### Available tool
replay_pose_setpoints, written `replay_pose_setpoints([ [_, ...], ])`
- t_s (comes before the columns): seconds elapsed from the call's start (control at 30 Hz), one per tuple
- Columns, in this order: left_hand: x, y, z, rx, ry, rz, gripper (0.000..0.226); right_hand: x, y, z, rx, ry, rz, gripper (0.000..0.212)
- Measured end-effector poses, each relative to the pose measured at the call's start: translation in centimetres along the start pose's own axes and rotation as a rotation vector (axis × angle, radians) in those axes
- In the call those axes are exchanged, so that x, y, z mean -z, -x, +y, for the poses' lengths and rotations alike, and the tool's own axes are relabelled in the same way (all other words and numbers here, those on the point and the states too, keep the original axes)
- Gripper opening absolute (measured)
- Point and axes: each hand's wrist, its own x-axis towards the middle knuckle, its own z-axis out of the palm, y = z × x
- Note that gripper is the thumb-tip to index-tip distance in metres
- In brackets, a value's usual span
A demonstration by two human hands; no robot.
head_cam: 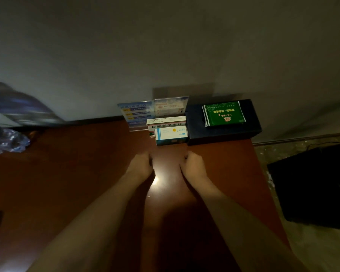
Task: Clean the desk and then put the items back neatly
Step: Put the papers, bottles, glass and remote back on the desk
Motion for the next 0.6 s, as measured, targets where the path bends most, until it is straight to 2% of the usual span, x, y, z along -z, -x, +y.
replay_pose_setpoints([
  [0.1, 0.4, 3.6, 0.2, -0.023, -0.187, -0.1, 0.017, 0.9, 3.5, 1.0, 0.0, 0.176, -0.073, 0.021],
  [0.17, 0.0, 6.0, 0.5, -0.069, -0.235, -0.089, 0.018, 1.3, 6.4, 2.1, 0.02, 0.262, -0.078, 0.023],
  [0.23, -0.7, 8.4, 1.1, -0.162, -0.298, -0.065, 0.017, 1.5, 9.5, 3.5, 0.025, 0.301, -0.08, 0.017],
  [0.3, -2.1, 10.7, 2.1, -0.289, -0.385, -0.055, 0.024, 1.7, 12.8, 5.3, -0.001, 0.292, -0.066, 0.012],
  [0.43, -6.0, 16.2, 5.7, -0.517, -0.509, -0.098, 0.031, 2.7, 20.9, 10.9, -0.123, 0.201, 0.01, 0.023],
  [0.53, -9.9, 21.3, 9.2, -0.653, -0.549, -0.168, 0.024, 4.1, 27.5, 16.5, -0.207, 0.122, 0.119, 0.02],
  [0.6, -12.5, 24.9, 12.1, -0.792, -0.627, -0.209, 0.012, 5.0, 32.1, 20.3, -0.287, 0.071, 0.219, 0.017],
])
